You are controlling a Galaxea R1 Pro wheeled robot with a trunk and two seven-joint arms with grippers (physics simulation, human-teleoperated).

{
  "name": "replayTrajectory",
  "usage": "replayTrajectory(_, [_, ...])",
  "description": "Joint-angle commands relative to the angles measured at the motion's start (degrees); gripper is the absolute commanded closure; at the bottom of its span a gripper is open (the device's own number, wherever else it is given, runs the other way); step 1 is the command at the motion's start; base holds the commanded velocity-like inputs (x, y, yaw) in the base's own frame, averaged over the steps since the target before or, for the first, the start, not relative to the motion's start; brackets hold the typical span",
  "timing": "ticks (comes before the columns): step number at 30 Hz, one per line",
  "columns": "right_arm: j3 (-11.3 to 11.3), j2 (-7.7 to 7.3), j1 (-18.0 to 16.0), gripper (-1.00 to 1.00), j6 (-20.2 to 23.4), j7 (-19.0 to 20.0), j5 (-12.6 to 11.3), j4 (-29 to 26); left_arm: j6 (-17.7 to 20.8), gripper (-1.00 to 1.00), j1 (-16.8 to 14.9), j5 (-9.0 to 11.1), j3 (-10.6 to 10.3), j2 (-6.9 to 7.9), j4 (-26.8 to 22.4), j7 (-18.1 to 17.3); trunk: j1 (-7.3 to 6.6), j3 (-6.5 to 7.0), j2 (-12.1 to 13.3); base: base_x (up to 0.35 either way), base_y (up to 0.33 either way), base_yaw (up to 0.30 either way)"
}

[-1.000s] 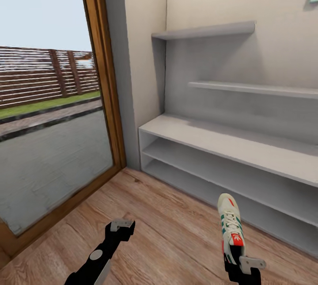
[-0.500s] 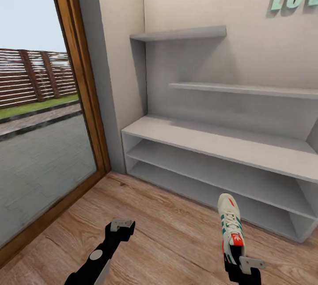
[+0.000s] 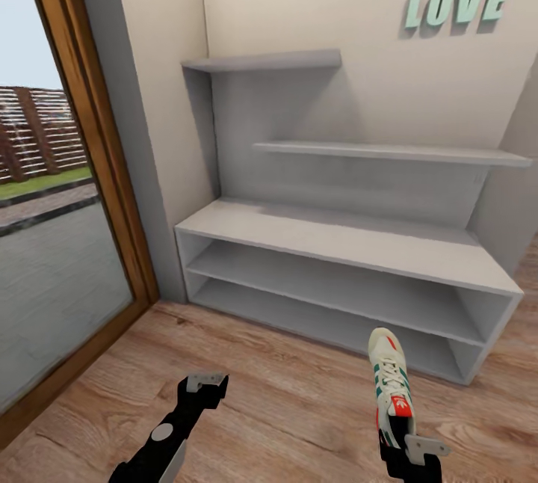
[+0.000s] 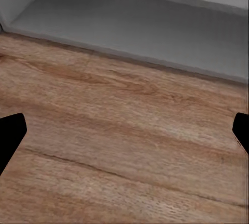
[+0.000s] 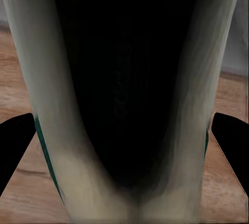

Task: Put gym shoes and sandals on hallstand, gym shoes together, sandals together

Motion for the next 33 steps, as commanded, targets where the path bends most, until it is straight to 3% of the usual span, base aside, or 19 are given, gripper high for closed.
replayTrajectory(1, [0.01, 0.00, -0.05, 1.00, -0.14, -0.19, 0.17, 0.04, -0.17, -1.00, -0.03, 0.13, -0.03, 0.01, 0.07, -0.13, -0.01, -0.02, -0.02, 0.000, 0.000, -0.256])
replayTrajectory(33, [0.01, 0.00, -0.05, 1.00, -0.13, -0.25, 0.08, 0.06, -0.44, -1.00, -0.03, 0.12, -0.03, 0.10, 1.36, -0.13, -0.01, 0.30, -0.02, 0.000, 0.000, -0.256])
